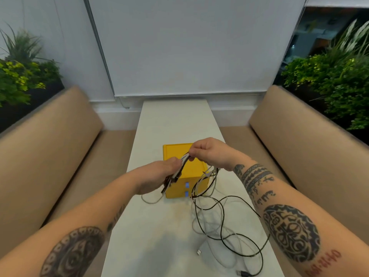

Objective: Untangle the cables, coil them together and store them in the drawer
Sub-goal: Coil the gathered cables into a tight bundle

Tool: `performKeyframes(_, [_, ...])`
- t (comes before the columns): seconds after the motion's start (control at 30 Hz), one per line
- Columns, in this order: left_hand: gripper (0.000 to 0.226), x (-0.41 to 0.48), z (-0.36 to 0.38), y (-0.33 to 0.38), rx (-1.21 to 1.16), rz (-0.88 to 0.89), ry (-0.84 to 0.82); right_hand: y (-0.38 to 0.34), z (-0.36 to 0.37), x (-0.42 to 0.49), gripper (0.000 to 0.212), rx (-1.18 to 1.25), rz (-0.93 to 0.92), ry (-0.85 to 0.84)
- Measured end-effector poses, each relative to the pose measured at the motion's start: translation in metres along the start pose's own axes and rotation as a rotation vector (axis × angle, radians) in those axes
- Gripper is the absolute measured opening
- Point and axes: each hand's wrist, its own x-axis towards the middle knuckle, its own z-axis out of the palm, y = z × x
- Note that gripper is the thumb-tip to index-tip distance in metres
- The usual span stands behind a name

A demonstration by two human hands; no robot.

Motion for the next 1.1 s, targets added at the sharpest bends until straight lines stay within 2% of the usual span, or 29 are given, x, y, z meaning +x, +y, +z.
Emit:
performKeyframes(0.07, [0.076,0.001,-0.007,-0.007,-0.126,-0.071,-0.180,-0.006,-0.003,-0.005,0.022,-0.065,-0.037,-0.073])
performKeyframes(0.17, [0.066,-0.006,-0.004,0.002,-0.159,-0.155,-0.429,-0.009,0.000,-0.008,0.020,-0.060,-0.083,-0.145])
performKeyframes(0.27, [0.066,-0.009,0.004,0.009,-0.139,-0.189,-0.542,-0.006,0.002,-0.007,0.022,0.015,-0.112,-0.151])
performKeyframes(0.37, [0.069,-0.005,0.010,0.005,-0.142,-0.135,-0.490,-0.002,0.000,-0.006,0.023,0.033,-0.133,-0.162])
performKeyframes(0.47, [0.056,-0.005,0.015,-0.001,-0.045,0.009,-0.325,0.000,-0.004,-0.007,0.022,0.068,-0.136,-0.133])
performKeyframes(0.57, [0.067,-0.003,0.017,-0.005,0.028,0.098,-0.135,-0.002,-0.005,-0.007,0.020,0.044,-0.129,-0.085])
performKeyframes(0.67, [0.068,-0.001,0.012,-0.002,-0.102,0.087,-0.027,-0.004,-0.006,-0.004,0.023,0.031,-0.076,-0.099])
performKeyframes(0.8, [0.043,0.000,0.014,0.013,-0.007,0.055,0.025,-0.004,-0.001,0.003,0.030,-0.059,0.013,-0.141])
performKeyframes(0.97, [0.037,-0.002,0.001,0.021,-0.462,-0.127,-0.066,0.001,0.011,0.004,0.026,0.179,-0.026,-0.034])
performKeyframes(1.1, [0.036,0.000,-0.005,0.019,-0.635,-0.169,-0.103,0.008,0.017,0.003,0.014,0.298,-0.055,0.078])
